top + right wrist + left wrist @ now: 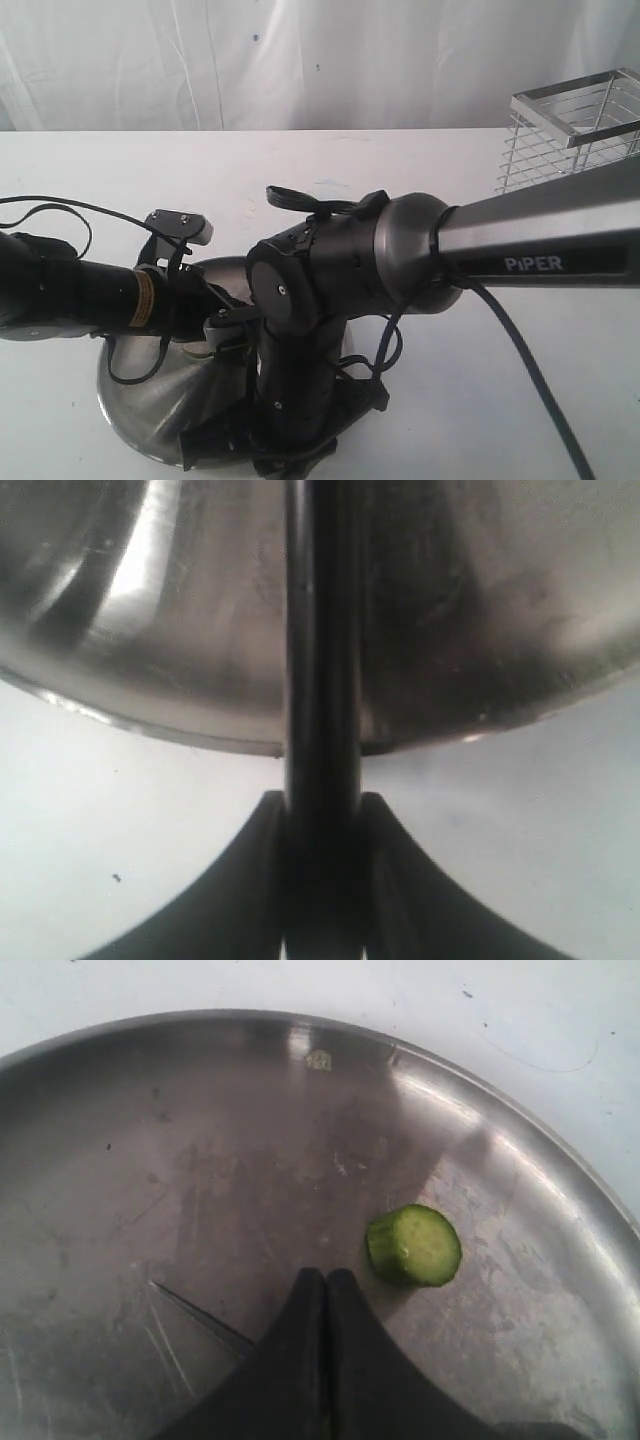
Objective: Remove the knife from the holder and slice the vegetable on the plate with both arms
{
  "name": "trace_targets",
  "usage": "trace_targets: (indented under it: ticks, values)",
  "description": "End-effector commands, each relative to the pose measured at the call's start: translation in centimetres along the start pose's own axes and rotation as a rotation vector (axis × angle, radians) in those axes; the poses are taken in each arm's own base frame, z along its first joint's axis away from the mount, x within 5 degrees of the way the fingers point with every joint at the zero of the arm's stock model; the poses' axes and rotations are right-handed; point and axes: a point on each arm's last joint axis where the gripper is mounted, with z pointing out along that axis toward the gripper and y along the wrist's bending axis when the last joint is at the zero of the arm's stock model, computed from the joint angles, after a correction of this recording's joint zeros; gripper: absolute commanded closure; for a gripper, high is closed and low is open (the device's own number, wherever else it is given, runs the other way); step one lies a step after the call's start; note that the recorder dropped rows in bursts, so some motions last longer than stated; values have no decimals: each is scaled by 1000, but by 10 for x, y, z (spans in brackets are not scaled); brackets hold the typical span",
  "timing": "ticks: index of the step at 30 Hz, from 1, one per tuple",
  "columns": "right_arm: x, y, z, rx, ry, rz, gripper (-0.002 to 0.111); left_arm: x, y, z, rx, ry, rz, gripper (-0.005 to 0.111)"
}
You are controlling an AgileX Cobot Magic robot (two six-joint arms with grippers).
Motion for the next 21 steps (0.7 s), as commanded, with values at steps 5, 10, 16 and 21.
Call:
trace_targets:
  ticks: [5, 10, 16, 21]
  values:
    - [11, 4, 3, 22, 62, -18, 108, 32, 17, 4, -152, 194, 44, 107]
    - [11, 5, 3, 25, 61, -32, 108, 33, 17, 4, -150, 200, 37, 107]
    - [-1, -9, -2, 24, 34, 7, 108, 33, 16, 4, -146, 203, 35, 107]
    - [8, -13, 1, 55, 117, -20, 108, 33, 17, 4, -148, 204, 35, 107]
